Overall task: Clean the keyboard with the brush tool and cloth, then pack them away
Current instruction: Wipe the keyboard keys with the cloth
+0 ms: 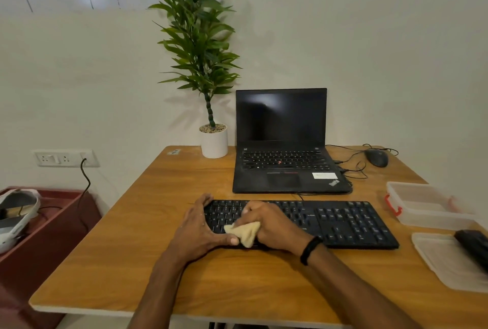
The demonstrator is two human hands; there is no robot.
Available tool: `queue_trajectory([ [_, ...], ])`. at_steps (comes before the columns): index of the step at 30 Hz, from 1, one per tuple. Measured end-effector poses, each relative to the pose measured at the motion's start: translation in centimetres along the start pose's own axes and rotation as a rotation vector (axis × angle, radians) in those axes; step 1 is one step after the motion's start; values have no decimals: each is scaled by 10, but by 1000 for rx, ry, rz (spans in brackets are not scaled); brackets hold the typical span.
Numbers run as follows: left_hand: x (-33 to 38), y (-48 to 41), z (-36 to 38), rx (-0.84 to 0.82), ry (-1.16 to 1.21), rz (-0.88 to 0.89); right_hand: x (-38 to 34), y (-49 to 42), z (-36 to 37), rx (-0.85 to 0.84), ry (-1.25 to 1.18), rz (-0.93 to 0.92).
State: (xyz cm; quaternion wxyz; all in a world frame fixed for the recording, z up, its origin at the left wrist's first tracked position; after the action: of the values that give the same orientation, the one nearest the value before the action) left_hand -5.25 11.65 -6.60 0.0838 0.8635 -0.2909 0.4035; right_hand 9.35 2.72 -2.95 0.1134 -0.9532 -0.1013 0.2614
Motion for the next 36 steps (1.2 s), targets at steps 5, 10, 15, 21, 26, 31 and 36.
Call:
queue_trajectory([
  [5, 1, -2, 0, -22, -15, -25, 39, 25, -43, 46, 96, 171],
  [10, 2, 0, 3, -63, -51, 8, 69, 49, -77, 321, 118, 367],
  [15, 29, -1, 10, -56, -314, 116, 86, 65, -84, 463, 53, 536],
  [21, 56, -25, 36, -338, -501, 80, 88, 53, -76, 487, -25, 593],
  [26, 52, -41, 45, -474, -577, 45, 79, 31, -64, 453, 97, 603],
  [31, 43, -44, 52, -461, -574, 83, 45, 4, -29, 257, 144, 325],
  [36, 37, -40, 48, -397, -512, 133, 31, 15, -20, 13, -2, 132],
])
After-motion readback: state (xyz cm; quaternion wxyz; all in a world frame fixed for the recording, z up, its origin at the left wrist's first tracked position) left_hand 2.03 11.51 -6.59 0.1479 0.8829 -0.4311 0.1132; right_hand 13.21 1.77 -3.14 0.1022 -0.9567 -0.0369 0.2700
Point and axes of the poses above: each hand's wrist, its own y-axis away from the middle knuckle, its own z-axis out of the palm, x = y × z, the point moved 8 cm from there along -y, towards the middle knuckle, and after that the axes turned 2 degrees about -z, right-handed, at the moved point
